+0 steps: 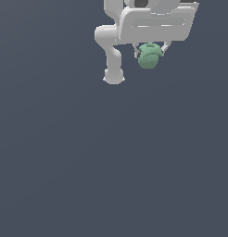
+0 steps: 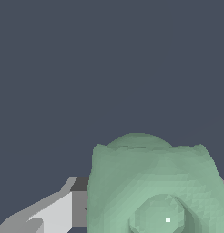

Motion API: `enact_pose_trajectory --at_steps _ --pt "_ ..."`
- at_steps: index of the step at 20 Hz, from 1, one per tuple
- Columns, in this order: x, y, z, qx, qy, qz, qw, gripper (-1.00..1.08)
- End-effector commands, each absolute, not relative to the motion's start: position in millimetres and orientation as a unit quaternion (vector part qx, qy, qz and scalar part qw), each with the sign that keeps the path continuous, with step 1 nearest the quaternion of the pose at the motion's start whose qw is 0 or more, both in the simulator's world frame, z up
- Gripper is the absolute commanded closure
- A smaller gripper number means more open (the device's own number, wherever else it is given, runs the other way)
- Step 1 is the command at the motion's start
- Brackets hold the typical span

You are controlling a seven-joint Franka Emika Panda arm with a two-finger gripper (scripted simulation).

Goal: Pick up the object and move it to a goal position.

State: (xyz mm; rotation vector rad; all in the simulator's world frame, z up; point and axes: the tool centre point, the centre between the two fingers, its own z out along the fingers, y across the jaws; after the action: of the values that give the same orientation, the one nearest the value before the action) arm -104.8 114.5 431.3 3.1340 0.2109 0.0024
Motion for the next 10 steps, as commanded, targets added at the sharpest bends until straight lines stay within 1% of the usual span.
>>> enact_pose_trajectory --at_steps 1,5,10 --pt "-109 117 445 0.998 0.067 0.0 0.0 1.08" --pt "-112 119 459 0.998 0.067 0.0 0.0 1.08" --pt "-112 120 464 0.998 0.067 0.0 0.0 1.08"
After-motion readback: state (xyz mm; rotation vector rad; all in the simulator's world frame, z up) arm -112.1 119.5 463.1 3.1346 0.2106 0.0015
